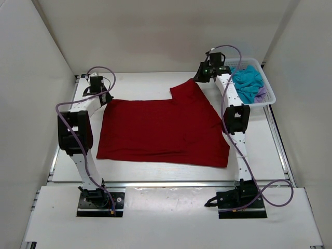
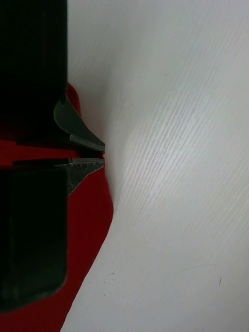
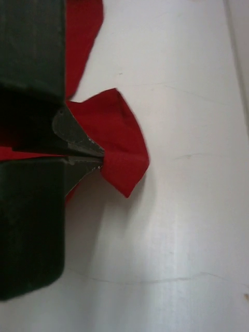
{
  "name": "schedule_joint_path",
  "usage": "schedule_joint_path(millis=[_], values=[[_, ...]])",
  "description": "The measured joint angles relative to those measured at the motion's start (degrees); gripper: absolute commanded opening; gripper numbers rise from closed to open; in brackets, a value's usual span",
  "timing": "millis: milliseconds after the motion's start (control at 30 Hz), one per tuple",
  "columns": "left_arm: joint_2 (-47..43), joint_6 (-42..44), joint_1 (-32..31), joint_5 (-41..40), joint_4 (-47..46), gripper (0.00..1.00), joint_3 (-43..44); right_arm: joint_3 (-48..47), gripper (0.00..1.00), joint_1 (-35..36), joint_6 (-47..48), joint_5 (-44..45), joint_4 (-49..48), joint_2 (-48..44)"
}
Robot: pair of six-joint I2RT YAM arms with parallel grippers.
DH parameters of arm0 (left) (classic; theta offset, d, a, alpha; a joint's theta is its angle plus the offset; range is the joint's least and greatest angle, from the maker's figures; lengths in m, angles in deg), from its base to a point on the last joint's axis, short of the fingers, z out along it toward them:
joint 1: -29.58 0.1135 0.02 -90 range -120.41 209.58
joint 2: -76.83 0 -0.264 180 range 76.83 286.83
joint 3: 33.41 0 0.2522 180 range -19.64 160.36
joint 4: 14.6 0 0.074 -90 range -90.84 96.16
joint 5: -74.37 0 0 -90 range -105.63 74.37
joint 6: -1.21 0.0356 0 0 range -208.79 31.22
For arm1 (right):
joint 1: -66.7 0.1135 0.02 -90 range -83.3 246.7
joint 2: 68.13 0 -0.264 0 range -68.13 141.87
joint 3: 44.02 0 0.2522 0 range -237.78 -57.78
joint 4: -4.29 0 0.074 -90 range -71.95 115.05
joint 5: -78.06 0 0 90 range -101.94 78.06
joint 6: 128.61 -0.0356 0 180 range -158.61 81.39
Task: Fold and stack the t-shirts
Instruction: Grap the side of the flattened tshirt furthest away from the robot with both arms
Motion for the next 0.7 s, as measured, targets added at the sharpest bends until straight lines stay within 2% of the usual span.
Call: schedule_joint_path(millis=[233,367,467,567,700], values=[[-5.38,-0.85,1.53,1.84,-0.66,0.0,-6.64,0.0,0.01,5.46,6.34,7.52,18.45,-6.93],[-8.59,-0.79,2.29,2.34,-0.87,0.0,-9.94,2.51,0.0,8.37,7.8,11.02,23.91,-11.93],[-10.6,-0.83,2.69,2.75,-1.09,0.0,-11.74,8.48,0.0,9.75,8.72,13.38,25.64,-17.27],[-11.74,-0.92,2.84,3.19,-1.22,0.0,-12.83,22.75,0.0,10.21,9.88,14.97,22.97,-26.27],[-12.22,-1.05,2.78,3.74,-1.27,0.0,-13.11,55.04,0.0,9.64,10.29,14.75,11.72,-44.46]])
